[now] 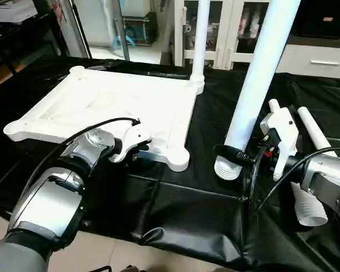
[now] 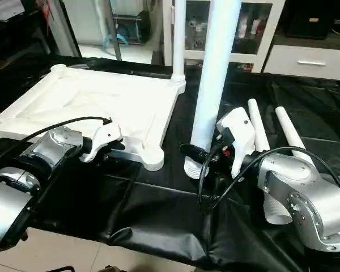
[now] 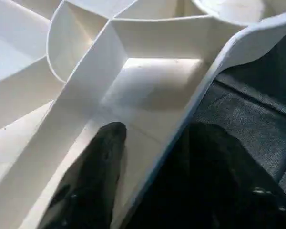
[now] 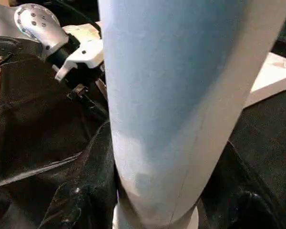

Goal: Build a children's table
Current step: Pick table leg

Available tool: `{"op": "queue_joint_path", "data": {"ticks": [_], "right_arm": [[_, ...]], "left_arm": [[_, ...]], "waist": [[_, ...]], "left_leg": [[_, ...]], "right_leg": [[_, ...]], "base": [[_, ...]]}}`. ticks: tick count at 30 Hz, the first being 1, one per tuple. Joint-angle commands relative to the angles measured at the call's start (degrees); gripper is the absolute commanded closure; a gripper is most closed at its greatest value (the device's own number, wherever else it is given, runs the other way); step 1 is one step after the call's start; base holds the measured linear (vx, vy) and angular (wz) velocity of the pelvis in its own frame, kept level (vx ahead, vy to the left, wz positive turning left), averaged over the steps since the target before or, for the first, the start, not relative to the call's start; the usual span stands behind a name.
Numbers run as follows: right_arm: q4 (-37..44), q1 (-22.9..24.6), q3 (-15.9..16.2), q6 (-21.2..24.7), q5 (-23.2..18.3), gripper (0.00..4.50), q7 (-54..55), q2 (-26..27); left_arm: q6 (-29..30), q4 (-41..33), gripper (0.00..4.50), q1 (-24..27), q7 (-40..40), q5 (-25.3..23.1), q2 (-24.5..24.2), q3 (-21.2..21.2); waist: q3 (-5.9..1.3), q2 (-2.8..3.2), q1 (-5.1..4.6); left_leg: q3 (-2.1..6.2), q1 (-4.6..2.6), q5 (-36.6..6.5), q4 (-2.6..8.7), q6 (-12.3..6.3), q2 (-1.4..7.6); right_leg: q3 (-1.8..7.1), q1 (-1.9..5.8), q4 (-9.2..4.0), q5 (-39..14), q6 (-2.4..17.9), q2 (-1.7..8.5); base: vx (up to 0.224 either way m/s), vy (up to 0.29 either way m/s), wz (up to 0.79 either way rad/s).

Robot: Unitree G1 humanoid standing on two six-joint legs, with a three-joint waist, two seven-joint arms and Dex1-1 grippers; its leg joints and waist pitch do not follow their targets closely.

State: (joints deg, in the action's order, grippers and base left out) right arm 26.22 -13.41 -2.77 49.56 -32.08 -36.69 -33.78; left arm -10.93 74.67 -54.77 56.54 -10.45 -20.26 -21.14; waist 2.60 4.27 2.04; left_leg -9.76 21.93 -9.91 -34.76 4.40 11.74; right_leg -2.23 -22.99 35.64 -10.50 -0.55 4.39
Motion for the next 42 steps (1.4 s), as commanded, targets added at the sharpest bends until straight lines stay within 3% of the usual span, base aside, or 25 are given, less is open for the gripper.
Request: {"op": "queue_joint_path", "data": {"ticks": [1, 6, 8, 11, 17, 18, 19, 20, 23, 24, 25, 27, 31, 32, 36, 38, 42], "right_arm": [[1.27, -0.31, 0.35, 0.44, -0.98, 2.64, -0.08, -0.34], [1.24, -0.30, 0.48, 0.34, -0.93, 2.64, -0.33, -0.48], [1.19, -0.26, 0.59, 0.22, -0.85, 2.64, -0.51, -0.50], [0.83, -0.37, 0.85, -0.17, -0.65, 2.64, -0.62, -0.30], [-1.82, -1.46, 1.80, -2.51, 1.05, 2.64, 0.66, 1.65], [-2.68, -1.78, 2.09, -3.15, 1.60, 2.64, 1.28, 2.43], [-3.47, -2.05, 2.34, -3.72, 2.11, 2.64, 1.80, 3.08], [-4.08, -2.24, 2.56, -4.16, 2.56, 2.64, 2.35, 3.68], [-5.89, -3.01, 2.86, -5.11, 3.32, 2.64, 3.58, 5.20], [-6.18, -3.16, 2.92, -5.23, 3.43, 2.64, 3.72, 5.43], [-7.08, -3.62, 3.17, -5.63, 3.79, 2.64, 4.04, 6.07], [-7.68, -3.95, 3.42, -5.91, 4.10, 2.64, 4.10, 6.42], [-9.68, -5.09, 4.23, -6.86, 4.78, 2.64, 3.68, 7.08], [-10.68, -5.68, 4.58, -7.52, 5.20, 2.64, 3.37, 7.38], [-11.50, -6.27, 4.78, -7.94, 5.49, 2.64, 3.15, 7.47], [-12.02, -6.59, 4.81, -8.23, 5.61, 2.64, 2.94, 7.40], [-11.96, -6.45, 4.71, -8.14, 5.75, 2.64, 2.33, 7.10]], "left_arm": [[-0.36, 1.28, 2.12, -0.57, 0.29, -1.74, -0.76, -0.48], [-0.53, 1.44, 2.48, -0.02, 2.79, -2.91, -0.67, -1.21], [-0.20, 1.25, 2.66, 0.52, 5.57, -4.10, -0.90, -2.41], [0.75, 0.73, 2.90, 1.26, 9.03, -4.56, -1.01, -2.89], [5.09, -2.56, 3.31, 4.04, 11.70, -0.39, 0.85, 0.83], [6.96, -4.02, 3.39, 5.04, 10.74, 0.99, 1.71, 2.06], [8.50, -5.71, 3.43, 6.11, 9.52, 2.09, 2.51, 3.08], [10.34, -7.37, 3.48, 7.10, 7.74, 3.05, 3.25, 4.02], [16.30, -15.39, 3.61, 11.18, 4.30, 5.30, 5.27, 5.77], [16.74, -16.99, 3.61, 12.03, 4.15, 5.45, 5.45, 5.78], [17.81, -21.71, 3.66, 14.53, 3.80, 5.99, 6.08, 5.79], [18.52, -24.36, 3.67, 15.86, 3.59, 6.18, 6.44, 5.93], [13.31, -29.11, 3.69, 18.65, 4.18, 6.22, 6.89, 5.35], [11.16, -32.63, 3.70, 20.60, 5.79, 6.13, 6.06, 4.57], [11.47, -36.34, 3.70, 22.29, 6.67, 5.30, 4.49, 3.16], [13.31, -39.72, 3.14, 23.66, 5.98, 5.35, 3.96, 3.36], [12.12, -39.56, 2.84, 23.27, 7.48, 5.65, 3.50, 3.69]], "waist": [[-4.08, -0.52, 0.13], [-4.12, -0.49, 0.12], [-4.14, -0.80, 0.14], [-4.24, -0.61, 0.26], [-4.09, -0.70, 0.68], [-4.05, -1.68, 0.88], [-4.00, -1.38, 1.00], [-4.03, -1.84, 1.05], [-3.87, -1.51, 1.29], [-3.92, -2.24, 1.64], [-3.61, -2.40, 1.73], [-3.65, -2.61, 1.78], [-3.63, -2.77, 1.81], [-3.84, -2.98, 1.94], [-4.06, -2.82, 2.61], [-4.06, -2.84, 2.97], [-3.85, -2.90, 3.10]], "left_leg": [[0.19, -1.03, -12.08, 3.68, -1.33, 0.37], [0.17, -1.12, -11.75, 3.71, -1.48, 0.46], [0.14, -1.08, -11.06, 3.82, -1.84, 0.51], [0.11, -1.07, -10.11, 3.77, -2.20, 0.54], [-0.04, -1.17, -10.99, 3.87, -2.32, 0.59], [-0.04, -1.04, -10.75, 3.95, -2.50, 0.61], [-0.03, -1.12, -10.79, 4.01, -2.58, 0.71], [-0.08, -1.07, -10.57, 4.00, -2.67, 0.75], [-0.08, -1.36, -11.89, 4.08, -2.52, 0.92], [-0.08, -1.18, -11.64, 4.06, -2.65, 0.82], [-0.10, -1.01, -11.96, 4.25, -2.68, 0.82], [-0.02, -1.01, -12.44, 4.42, -2.19, 0.88], [-0.06, -1.06, -13.24, 4.61, -1.56, 0.85], [0.09, -0.97, -12.50, 4.69, -1.42, 1.00], [-0.21, -1.11, -10.48, 4.60, -1.55, 1.11], [-0.20, -1.02, -10.00, 4.63, -1.52, 1.15], [-0.28, -1.06, -11.58, 4.75, -0.87, 0.99]], "right_leg": [[1.73, 3.42, -4.69, -7.81, 14.21, 2.59], [1.74, 3.37, -4.59, -6.61, 14.74, 2.62], [1.75, 3.45, -4.63, -5.83, 14.86, 2.69], [1.77, 3.46, -4.46, -4.78, 15.10, 2.79], [1.71, 3.21, -4.59, -7.09, 15.53, 3.01], [1.67, 3.28, -4.49, -7.55, 15.59, 3.11], [1.66, 3.12, -4.59, -8.48, 15.46, 3.21], [1.67, 3.16, -4.58, -8.60, 15.43, 3.27], [1.63, 2.72, -4.79, -11.30, 14.94, 3.26], [1.64, 2.88, -4.70, -12.68, 14.08, 3.38], [1.63, 2.69, -5.01, -15.17, 12.81, 3.43], [1.61, 2.59, -5.19, -17.67, 11.23, 3.46], [1.67, 2.25, -5.48, -18.59, 9.64, 3.26], [1.70, 2.31, -5.18, -16.33, 9.47, 3.36], [1.77, 2.14, -4.57, -10.12, 10.42, 3.12], [1.78, 2.22, -4.40, -9.12, 10.59, 3.24], [1.82, 2.12, -4.77, -11.63, 9.85, 3.21]], "base": [[0.000, 0.000, 0.00], [0.000, 0.000, 0.00], [0.000, 0.000, 0.00], [0.000, 0.000, 0.00], [0.000, 0.000, 0.00], [0.000, 0.000, 0.00], [0.000, 0.000, 0.00], [0.000, 0.000, 0.00], [0.000, 0.000, 0.00], [0.000, 0.000, 0.00], [0.000, 0.000, 0.00], [0.000, 0.000, 0.00], [0.000, 0.000, 0.00], [0.000, 0.000, 0.00], [0.000, 0.000, 0.00], [0.000, 0.000, 0.00], [0.000, 0.000, 0.00]]}}
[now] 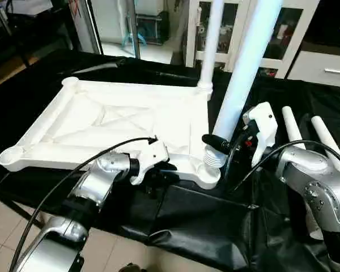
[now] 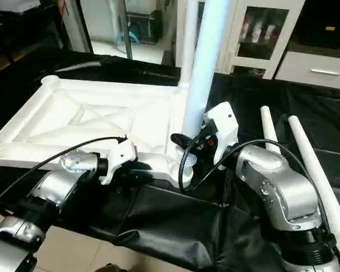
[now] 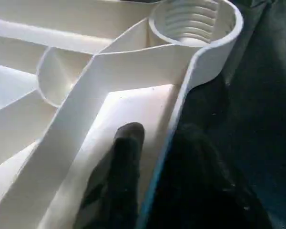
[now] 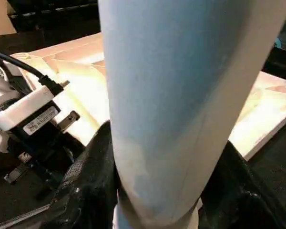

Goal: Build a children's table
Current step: Pick table leg, then insert table leg to table base

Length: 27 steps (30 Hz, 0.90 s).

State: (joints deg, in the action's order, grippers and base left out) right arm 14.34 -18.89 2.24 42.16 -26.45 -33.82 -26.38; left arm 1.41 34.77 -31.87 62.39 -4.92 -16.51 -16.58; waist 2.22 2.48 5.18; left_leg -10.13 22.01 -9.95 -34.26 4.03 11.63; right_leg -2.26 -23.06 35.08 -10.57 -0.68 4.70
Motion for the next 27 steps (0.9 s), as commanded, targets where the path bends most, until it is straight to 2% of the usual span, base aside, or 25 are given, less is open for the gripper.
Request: {"op": "queue_joint_path", "data": {"ticks": [1, 2, 4, 6, 7, 9, 10, 11, 13, 15, 16, 17, 18, 20, 22, 23, 27], "right_arm": [[0.05, -0.85, -0.33, -0.72, 0.05, 2.64, -0.66, -0.43], [0.18, -0.75, -0.37, -0.66, -0.06, 2.64, -0.81, -0.60], [0.89, -0.31, -0.68, -0.25, -0.55, 2.64, -1.34, -1.22], [1.29, -0.06, -0.75, -0.10, -0.74, 2.64, -1.55, -1.44], [1.62, 0.20, -0.80, -0.05, -0.94, 2.64, -1.77, -1.70], [2.03, 0.46, -0.92, 0.05, -1.07, 2.64, -1.90, -1.85], [2.45, 0.70, -1.09, 0.20, -1.13, 2.64, -1.95, -1.92], [2.45, 0.70, -1.09, 0.20, -1.13, 2.64, -1.95, -1.92], [3.44, 1.33, -1.47, 0.59, -1.35, 2.64, -1.97, -2.15], [3.75, 1.56, -1.58, 0.68, -1.45, 2.64, -1.94, -2.27], [4.20, 1.89, -1.73, 0.84, -1.58, 2.64, -1.87, -2.41], [4.55, 2.12, -1.84, 0.97, -1.66, 2.64, -1.79, -2.46], [4.83, 2.31, -1.94, 1.08, -1.73, 2.64, -1.72, -2.51], [5.22, 2.57, -2.04, 1.24, -1.81, 2.64, -1.61, -2.56], [5.91, 3.09, -2.28, 1.49, -2.06, 2.64, -1.58, -2.72], [6.10, 3.23, -2.35, 1.56, -2.12, 2.64, -1.56, -2.77], [6.87, 3.64, -2.59, 2.05, -2.38, 2.64, -1.16, -2.77]], "left_arm": [[-1.04, 0.90, 2.70, -0.02, 1.79, -0.04, -0.43, -0.89], [-1.49, 1.50, 2.70, -0.51, 1.80, -0.13, -0.58, -0.86], [-2.11, 3.46, 2.70, -2.86, 3.56, 0.92, -1.01, -0.23], [-2.76, 4.27, 2.70, -3.94, 4.31, 1.06, -1.33, -0.16], [-2.93, 4.60, 2.70, -4.75, 5.13, 1.12, -1.73, -0.27], [-3.18, 5.44, 2.70, -5.72, 5.48, 0.59, -2.19, -0.58], [-3.45, 6.60, 2.70, -6.71, 6.05, 0.09, -2.59, -0.88], [-3.45, 6.60, 2.70, -6.71, 6.05, 0.09, -2.59, -0.88], [-3.13, 8.08, 2.70, -8.03, 8.27, -0.31, -3.15, -1.55], [-3.26, 8.62, 2.70, -8.35, 8.88, -0.33, -3.14, -1.67], [-4.14, 9.66, 2.70, -8.82, 8.87, -0.37, -2.88, -1.64], [-4.54, 10.41, 2.70, -9.14, 8.63, -0.38, -2.61, -1.57], [-4.78, 10.98, 2.70, -9.37, 8.50, -0.40, -2.42, -1.57], [-5.17, 11.86, 2.70, -9.73, 8.52, -0.49, -2.25, -1.70], [-6.21, 14.31, 2.70, -10.73, 8.19, -0.83, -1.89, -2.03], [-6.49, 15.04, 2.70, -11.03, 8.04, -0.95, -1.76, -2.07], [-7.56, 18.63, 2.70, -12.35, 6.59, -1.15, -0.68, -1.47]], "waist": [[-3.50, -1.10, -0.09], [-3.50, -0.68, -0.11], [-3.57, -0.60, -0.30], [-3.59, -0.87, -0.25], [-3.62, -0.60, -0.23], [-3.49, -0.44, -0.25], [-3.54, -0.01, -0.19], [-3.49, -0.21, -0.26], [-3.56, 0.21, -0.33], [-3.57, -0.06, -0.37], [-3.61, 0.28, -0.39], [-3.61, 0.15, -0.39], [-3.65, 0.39, -0.38], [-3.70, 0.31, -0.32], [-3.63, 0.77, -0.35], [-3.51, 0.49, -0.44], [-3.62, 0.58, -0.31]], "left_leg": [[0.17, -1.15, -11.72, 4.32, -0.12, 1.15], [0.22, -1.22, -11.89, 4.32, 0.10, 1.13], [0.19, -1.27, -11.67, 4.27, 0.53, 1.01], [0.18, -1.22, -11.57, 4.24, 0.52, 1.02], [0.14, -1.28, -11.75, 4.19, 0.51, 1.00], [0.13, -1.29, -12.41, 4.24, 0.72, 0.97], [0.26, -1.35, -12.94, 4.27, 1.02, 1.00], [0.20, -1.38, -13.32, 4.32, 1.09, 0.99], [0.32, -1.47, -13.71, 4.30, 1.51, 0.98], [0.30, -1.45, -13.71, 4.33, 1.53, 1.01], [0.26, -1.44, -13.41, 4.23, 1.53, 0.98], [0.25, -1.41, -13.22, 4.20, 1.46, 0.93], [0.25, -1.37, -13.10, 4.15, 1.38, 0.90], [0.26, -1.37, -13.04, 4.09, 1.16, 0.94], [0.32, -1.41, -13.56, 4.11, 1.22, 0.90], [0.28, -1.41, -14.33, 4.18, 1.19, 0.88], [0.27, -1.38, -13.38, 4.03, 0.81, 0.89]], "right_leg": [[1.85, 2.23, -4.14, -11.33, 9.84, 2.90], [1.84, 2.14, -4.16, -11.22, 9.81, 2.85], [1.85, 2.24, -4.05, -8.90, 10.03, 2.68], [1.87, 2.38, -3.94, -7.76, 10.54, 2.78], [1.86, 2.37, -3.94, -7.40, 10.82, 2.76], [1.86, 2.34, -4.05, -7.67, 11.03, 2.70], [1.83, 2.40, -3.94, -7.90, 11.16, 2.76], [1.83, 2.37, -4.11, -8.16, 11.07, 2.69], [1.81, 2.45, -3.93, -7.70, 11.35, 2.68], [1.82, 2.56, -3.91, -7.02, 11.65, 2.68], [1.83, 2.57, -3.89, -6.09, 11.90, 2.63], [1.83, 2.64, -3.87, -5.69, 12.08, 2.63], [1.82, 2.71, -3.84, -5.17, 12.32, 2.63], [1.83, 2.80, -3.82, -4.81, 12.73, 2.72], [1.77, 2.76, -3.84, -5.27, 12.99, 2.63], [1.77, 2.79, -4.04, -6.41, 12.85, 2.64], [1.88, 2.87, -4.08, -7.39, 12.50, 2.77]], "base": [[0.000, 0.000, 0.00], [0.000, 0.000, 0.00], [0.000, 0.000, 0.00], [0.000, 0.000, 0.00], [0.000, 0.000, 0.00], [0.000, 0.000, 0.00], [0.000, 0.000, 0.00], [0.000, 0.000, 0.00], [0.000, 0.000, 0.00], [0.000, 0.000, 0.00], [0.000, 0.000, 0.00], [0.000, 0.000, 0.00], [0.000, 0.000, 0.00], [0.000, 0.000, 0.00], [0.000, 0.000, 0.00], [0.000, 0.000, 0.00], [0.000, 0.000, 0.00]]}}
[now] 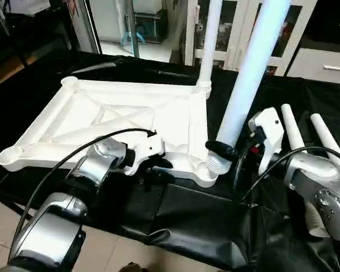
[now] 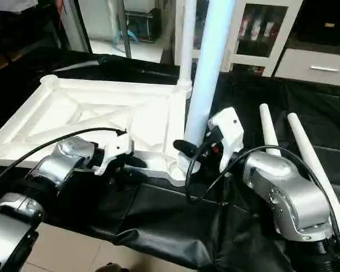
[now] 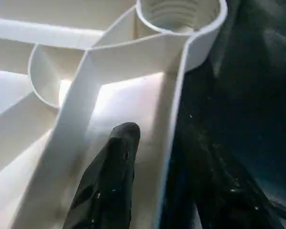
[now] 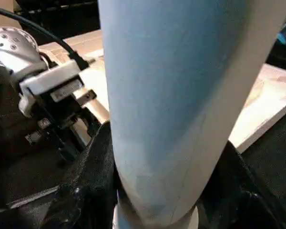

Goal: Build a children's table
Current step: Insert table leg to table base

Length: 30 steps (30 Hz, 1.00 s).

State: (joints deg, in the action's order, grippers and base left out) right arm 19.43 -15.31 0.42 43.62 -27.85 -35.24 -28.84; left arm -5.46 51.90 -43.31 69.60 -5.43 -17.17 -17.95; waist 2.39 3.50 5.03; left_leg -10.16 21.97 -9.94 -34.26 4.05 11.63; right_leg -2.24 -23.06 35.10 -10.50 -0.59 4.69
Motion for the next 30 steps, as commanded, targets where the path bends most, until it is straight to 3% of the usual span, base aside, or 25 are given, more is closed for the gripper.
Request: {"op": "queue_joint_path", "data": {"ticks": [1, 2, 7, 12, 14, 17, 18, 24, 29, 30], "right_arm": [[1.94, 0.13, -0.78, 0.68, -1.00, 2.64, 0.32, -0.28], [1.99, 0.16, -0.83, 0.72, -1.05, 2.64, 0.32, -0.28], [2.28, 0.33, -1.12, 1.18, -1.38, 2.64, 0.44, -0.13], [2.18, 0.25, -1.12, 1.31, -1.40, 2.64, 0.66, -0.02], [1.92, 0.05, -1.05, 1.22, -1.42, 2.64, 0.74, -0.04], [1.56, -0.27, -1.05, 1.17, -1.43, 2.64, 0.79, 0.03], [1.26, -0.53, -1.00, 1.20, -1.45, 2.64, 0.84, 0.20], [-1.00, -1.27, -0.12, 1.01, -1.00, 2.64, 1.81, 1.75], [-3.82, -1.80, 1.69, 1.35, -0.44, 2.64, 2.37, 3.59], [-4.90, -2.28, 2.22, 1.45, -0.20, 2.64, 2.24, 3.87]], "left_arm": [[-1.06, 2.16, 2.70, -1.12, -0.73, -0.70, 0.09, -0.01], [-1.11, 2.47, 2.70, -1.22, -0.83, -0.67, 0.19, 0.09], [-0.57, 4.43, 3.29, -1.65, 0.56, 0.23, 0.81, 0.76], [-0.44, 5.22, 3.56, -0.35, 2.21, -0.05, 0.37, 0.09], [-0.26, 4.99, 3.88, 0.54, 2.79, -0.41, -0.39, -0.30], [0.47, 4.48, 3.93, 1.36, 3.12, -0.55, -1.20, -0.40], [0.90, 4.00, 4.16, 1.89, 3.30, -0.62, -1.84, -0.34], [3.98, -0.10, 4.45, 4.36, 1.05, 1.00, -1.70, 1.53], [9.00, -7.36, 4.50, 7.70, -1.64, 3.45, 1.03, 2.77], [9.14, -8.87, 4.50, 8.41, -2.40, 3.61, 1.74, 2.74]], "waist": [[-3.79, -0.39, -0.14], [-3.82, -0.07, -0.12], [-3.82, -0.05, -0.25], [-3.79, -0.31, -0.26], [-3.78, -0.26, -0.25], [-3.63, -0.42, -0.45], [-3.68, -0.61, -0.61], [-3.70, -0.53, -1.69], [-3.45, -0.69, -2.04], [-3.46, -1.11, -2.11]], "left_leg": [[0.32, -1.23, -12.87, 4.04, 0.62, 0.87], [0.34, -1.25, -12.69, 4.00, 0.57, 0.85], [0.32, -1.34, -13.43, 4.06, 0.60, 0.89], [0.27, -1.27, -13.26, 4.07, 0.41, 0.88], [0.26, -1.29, -13.39, 4.06, 0.32, 0.87], [0.36, -1.22, -13.99, 4.29, 0.31, 0.94], [0.33, -1.18, -13.87, 4.27, 0.31, 0.91], [0.31, -0.97, -12.89, 4.25, -0.35, 0.86], [0.25, -0.99, -13.83, 4.28, -0.69, 0.88], [0.27, -0.90, -13.49, 4.34, -0.79, 0.96]], "right_leg": [[1.82, 2.95, -4.07, -7.27, 12.36, 2.79], [1.81, 2.88, -4.05, -7.07, 12.36, 2.76], [1.80, 2.81, -4.19, -7.77, 12.66, 2.74], [1.81, 2.84, -4.21, -7.55, 12.76, 2.78], [1.81, 2.81, -4.26, -8.49, 12.55, 2.82], [1.79, 2.75, -4.40, -11.17, 11.82, 2.91], [1.79, 2.78, -4.46, -11.57, 11.60, 2.91], [1.71, 2.78, -4.30, -9.57, 12.73, 2.85], [1.72, 2.57, -4.75, -13.99, 12.09, 2.92], [1.71, 2.65, -4.72, -14.46, 11.94, 2.93]], "base": [[0.000, 0.000, 0.00], [0.000, 0.000, 0.00], [0.000, 0.000, 0.00], [0.000, 0.000, 0.00], [0.000, 0.000, 0.00], [0.000, 0.000, 0.00], [0.000, 0.000, 0.00], [0.000, 0.000, 0.00], [0.000, 0.000, 0.00], [0.000, 0.000, 0.00]]}}
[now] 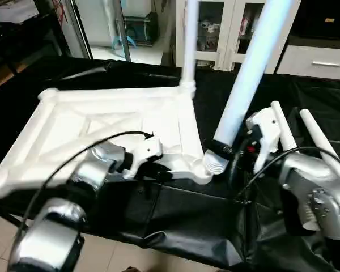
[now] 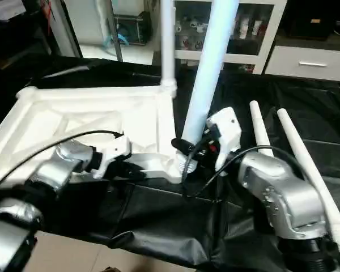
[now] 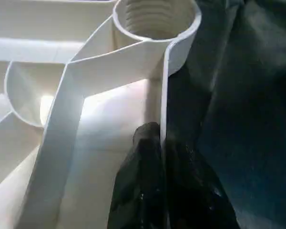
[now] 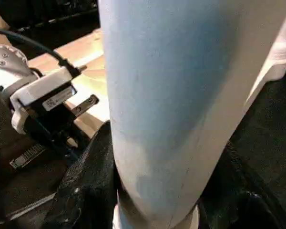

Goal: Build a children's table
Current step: Insert table leg to table base

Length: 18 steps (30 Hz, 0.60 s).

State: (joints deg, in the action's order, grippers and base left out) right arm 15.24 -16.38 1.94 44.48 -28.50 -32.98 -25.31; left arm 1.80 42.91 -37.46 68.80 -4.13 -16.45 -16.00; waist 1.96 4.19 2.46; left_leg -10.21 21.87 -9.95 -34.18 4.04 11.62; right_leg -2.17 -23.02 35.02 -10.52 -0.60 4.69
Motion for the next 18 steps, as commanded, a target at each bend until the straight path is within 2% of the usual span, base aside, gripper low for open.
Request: {"op": "queue_joint_path", "data": {"ticks": [1, 3, 4, 6, 7, 9, 10, 11, 13, 14, 16, 18], "right_arm": [[-1.77, -1.69, 1.12, 0.48, 0.73, 2.64, -0.20, 0.61], [-3.49, -2.60, 1.79, 0.22, 1.25, 2.64, -0.50, 0.96], [-4.61, -3.15, 2.34, -0.24, 1.76, 2.64, -0.74, 1.09], [-6.79, -4.38, 3.27, -1.03, 2.81, 2.64, -1.00, 1.34], [-7.90, -5.07, 3.72, -1.51, 3.37, 2.64, -1.23, 1.37], [-9.87, -6.36, 4.07, -2.56, 4.19, 2.64, -1.47, 1.44], [-11.09, -7.13, 4.23, -3.01, 4.45, 2.64, -1.83, 1.28], [-11.49, -7.37, 4.33, -3.14, 4.52, 2.64, -1.99, 1.17], [-12.55, -7.95, 4.83, -3.30, 4.73, 2.64, -2.78, 0.66], [-13.01, -8.17, 5.03, -3.33, 4.87, 2.64, -3.20, 0.43], [-14.40, -8.62, 5.11, -4.09, 5.55, 2.64, -3.92, 0.27], [-14.94, -8.78, 5.07, -4.37, 5.75, 2.64, -4.19, 0.32]], "left_arm": [[1.32, -1.08, 4.50, 3.19, -2.13, 2.36, 1.51, 0.65], [0.14, -2.19, 4.50, 3.78, -3.17, 2.34, 2.19, 0.62], [-0.22, -2.66, 4.50, 4.13, -3.18, 2.20, 2.28, 0.41], [0.52, -4.55, 4.50, 4.99, -3.43, 1.83, 2.18, 0.04], [0.58, -5.25, 4.50, 5.27, -3.53, 1.48, 1.97, -0.24], [0.74, -6.71, 4.50, 5.89, -3.50, 0.97, 1.51, -0.55], [0.94, -7.49, 4.50, 6.20, -3.61, 0.78, 1.28, -0.57], [0.97, -7.81, 4.50, 6.33, -3.70, 0.70, 1.19, -0.56], [1.10, -8.60, 4.50, 6.62, -3.95, 0.75, 0.96, -0.32], [1.20, -8.75, 4.50, 6.65, -4.04, 0.86, 0.93, -0.17], [1.01, -9.22, 4.50, 6.80, -4.33, 1.58, 0.94, 0.56], [1.10, -9.66, 4.50, 7.00, -4.22, 1.88, 0.87, 0.64]], "waist": [[-3.09, -1.57, 0.46], [-3.09, -1.55, 0.47], [-3.07, -1.87, 0.48], [-3.20, -1.67, 0.68], [-3.23, -2.47, 0.49], [-3.37, -1.91, 0.80], [-3.35, -2.62, 0.69], [-3.46, -2.31, 0.84], [-3.44, -2.22, 0.86], [-3.39, -2.80, 0.83], [-3.38, -2.49, 0.92], [-3.34, -2.55, 0.92]], "left_leg": [[0.33, -0.84, -13.36, 4.22, -0.88, 0.99], [0.24, -0.87, -13.56, 4.11, -1.04, 0.87], [0.17, -0.79, -13.32, 4.16, -1.05, 0.84], [0.30, -0.86, -12.68, 4.21, -0.97, 1.02], [0.16, -0.70, -11.98, 4.17, -1.20, 0.95], [0.18, -0.78, -10.65, 4.03, -1.55, 1.05], [0.03, -0.60, -9.84, 3.99, -1.88, 0.94], [0.10, -0.62, -8.90, 3.94, -2.20, 0.97], [-0.01, -0.67, -8.43, 3.81, -2.64, 0.98], [-0.11, -0.60, -8.21, 3.80, -2.90, 0.94], [-0.10, -0.62, -7.95, 3.78, -3.15, 0.94], [-0.12, -0.62, -8.49, 3.77, -3.11, 0.95]], "right_leg": [[1.64, 2.47, -4.65, -14.71, 11.70, 2.92], [1.66, 2.31, -4.83, -15.81, 11.16, 2.87], [1.64, 2.27, -4.93, -16.08, 10.67, 2.72], [1.65, 2.27, -4.62, -15.11, 10.55, 2.82], [1.61, 2.35, -4.61, -13.84, 10.73, 2.73], [1.67, 2.26, -4.23, -11.75, 11.15, 2.82], [1.61, 2.39, -4.22, -10.49, 11.34, 2.73], [1.59, 2.49, -3.91, -9.47, 11.61, 2.87], [1.63, 2.45, -3.86, -8.35, 11.95, 2.81], [1.64, 2.51, -3.93, -8.04, 11.94, 2.74], [1.61, 2.50, -3.85, -8.16, 12.10, 2.84], [1.63, 2.51, -3.92, -8.97, 12.01, 2.94]], "base": [[0.000, 0.000, 0.00], [0.000, 0.000, 0.00], [0.000, 0.000, 0.00], [0.000, 0.000, 0.00], [0.000, 0.000, 0.00], [0.000, 0.000, 0.00], [0.000, 0.000, 0.00], [0.000, 0.000, 0.00], [0.000, 0.000, 0.00], [0.000, 0.000, 0.00], [0.000, 0.000, 0.00], [0.000, 0.000, 0.00]]}}
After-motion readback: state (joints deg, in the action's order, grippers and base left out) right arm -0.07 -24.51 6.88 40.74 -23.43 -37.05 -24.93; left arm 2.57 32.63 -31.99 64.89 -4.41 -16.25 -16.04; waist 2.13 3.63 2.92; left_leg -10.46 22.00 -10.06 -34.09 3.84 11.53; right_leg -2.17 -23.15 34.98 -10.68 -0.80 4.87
